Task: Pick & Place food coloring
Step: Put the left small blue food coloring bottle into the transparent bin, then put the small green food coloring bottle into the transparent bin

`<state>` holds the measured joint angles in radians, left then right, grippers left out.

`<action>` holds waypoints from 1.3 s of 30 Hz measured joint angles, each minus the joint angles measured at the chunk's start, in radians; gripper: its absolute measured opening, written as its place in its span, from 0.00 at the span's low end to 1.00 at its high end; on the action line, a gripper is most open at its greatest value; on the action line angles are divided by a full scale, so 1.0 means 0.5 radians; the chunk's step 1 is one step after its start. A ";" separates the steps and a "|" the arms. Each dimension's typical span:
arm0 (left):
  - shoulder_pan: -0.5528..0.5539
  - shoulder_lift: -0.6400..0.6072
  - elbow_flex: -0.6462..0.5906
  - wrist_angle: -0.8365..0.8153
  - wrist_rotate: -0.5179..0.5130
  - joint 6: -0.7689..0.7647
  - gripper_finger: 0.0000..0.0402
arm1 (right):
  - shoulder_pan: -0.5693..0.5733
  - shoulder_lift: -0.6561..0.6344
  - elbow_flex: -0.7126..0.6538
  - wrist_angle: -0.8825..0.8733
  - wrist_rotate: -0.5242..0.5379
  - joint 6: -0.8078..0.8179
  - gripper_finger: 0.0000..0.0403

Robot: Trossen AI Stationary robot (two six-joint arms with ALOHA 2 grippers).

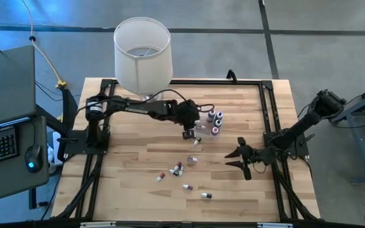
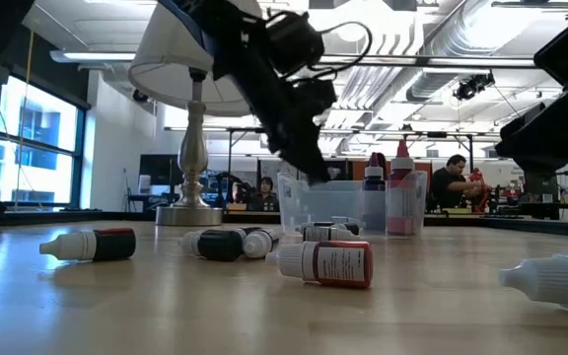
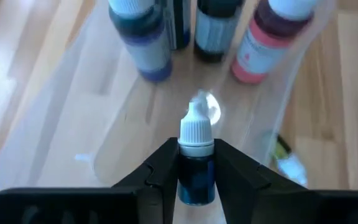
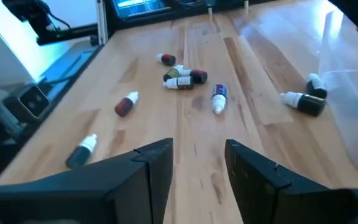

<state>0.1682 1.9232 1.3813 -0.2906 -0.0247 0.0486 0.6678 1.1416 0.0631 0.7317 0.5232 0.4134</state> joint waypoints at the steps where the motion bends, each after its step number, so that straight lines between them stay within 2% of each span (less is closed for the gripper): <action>1: 0.008 0.020 0.004 0.023 0.016 0.000 0.24 | 0.000 0.001 -0.001 0.001 0.011 -0.030 0.35; 6: 0.004 0.055 0.000 0.011 0.022 0.000 0.35 | -0.010 0.002 -0.001 0.042 0.194 -0.115 0.35; 8: 0.004 0.048 0.004 0.023 0.022 0.000 0.38 | -0.042 0.002 -0.001 0.061 0.195 -0.158 0.35; 13: 0.003 0.020 0.120 -0.123 0.022 -0.017 0.40 | -0.147 0.021 0.085 0.115 -0.092 -0.190 0.35; 17: 0.004 -0.060 0.350 -0.304 0.016 -0.005 0.40 | -0.161 0.197 0.396 0.024 -0.251 -0.310 0.35; 23: 0.004 -0.065 0.712 -0.671 0.015 0.013 0.39 | -0.074 0.742 1.064 -0.483 -0.308 -0.371 0.35; 29: 0.003 -0.063 0.910 -1.177 0.036 0.067 0.39 | 0.052 1.148 1.501 -0.716 -0.273 -0.159 0.35; 34: 0.001 -0.066 1.098 -1.847 0.035 -0.129 0.39 | 0.131 1.321 1.692 -0.953 -0.201 0.211 0.35; 39: -0.117 -0.127 1.083 -1.995 -0.016 -0.304 0.39 | 0.234 1.422 1.686 -0.992 -0.069 0.355 0.35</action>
<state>0.1099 1.8597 1.9229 -1.2881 -0.0329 -0.1032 0.7846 1.8527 0.9061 0.2354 0.4888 0.5909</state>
